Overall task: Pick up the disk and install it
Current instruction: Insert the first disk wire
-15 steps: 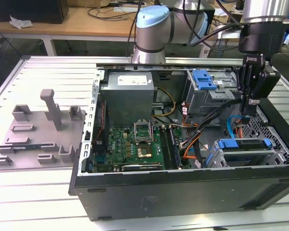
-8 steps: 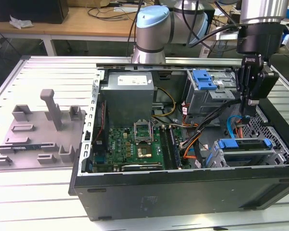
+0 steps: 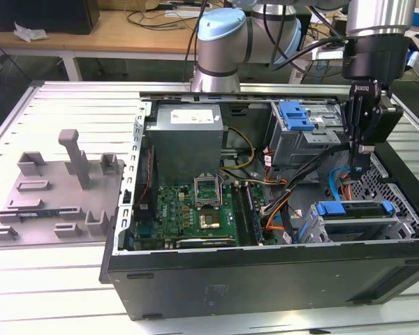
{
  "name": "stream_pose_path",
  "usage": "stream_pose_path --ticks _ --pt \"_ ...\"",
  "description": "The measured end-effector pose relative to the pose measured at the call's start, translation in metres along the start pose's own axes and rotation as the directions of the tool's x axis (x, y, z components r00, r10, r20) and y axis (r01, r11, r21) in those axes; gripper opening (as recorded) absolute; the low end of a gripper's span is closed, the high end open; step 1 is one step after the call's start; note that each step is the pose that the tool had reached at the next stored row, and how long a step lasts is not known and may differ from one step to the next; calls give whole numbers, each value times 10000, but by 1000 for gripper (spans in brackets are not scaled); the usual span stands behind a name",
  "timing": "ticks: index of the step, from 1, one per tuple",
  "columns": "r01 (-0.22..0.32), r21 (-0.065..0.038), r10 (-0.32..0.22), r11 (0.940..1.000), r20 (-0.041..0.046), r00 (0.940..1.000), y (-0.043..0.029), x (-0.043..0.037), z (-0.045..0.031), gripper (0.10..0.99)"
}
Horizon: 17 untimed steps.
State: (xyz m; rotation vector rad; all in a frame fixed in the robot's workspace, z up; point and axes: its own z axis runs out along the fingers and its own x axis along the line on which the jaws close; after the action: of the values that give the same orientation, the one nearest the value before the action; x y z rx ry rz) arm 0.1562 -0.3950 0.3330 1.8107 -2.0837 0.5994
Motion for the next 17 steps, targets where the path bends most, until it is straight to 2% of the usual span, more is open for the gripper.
stream_pose_path --ticks 5,8,9,10,11,13,14,15,16,17 --pt "1 -3 -1 10000 25 10000 -9 16 10 169" --pt "-5 -22 6 10000 143 9999 -26 63 3 169" --pt "-7 -34 8 10000 219 9998 -36 91 -5 169" --pt "-12 -59 14 10000 383 9993 -46 121 -4 169" --pt "-15 -77 19 10000 503 9987 -51 140 1 169" --pt "-19 -100 26 9999 661 9978 -56 168 10 169" --pt "-24 -129 35 9999 845 9964 -59 198 24 169" --pt "-27 -148 41 9999 970 9953 -63 222 33 169" --pt "-29 -161 45 9999 1058 9944 -67 249 39 169" --pt "-29 -167 47 9999 1095 9940 -70 270 43 169"
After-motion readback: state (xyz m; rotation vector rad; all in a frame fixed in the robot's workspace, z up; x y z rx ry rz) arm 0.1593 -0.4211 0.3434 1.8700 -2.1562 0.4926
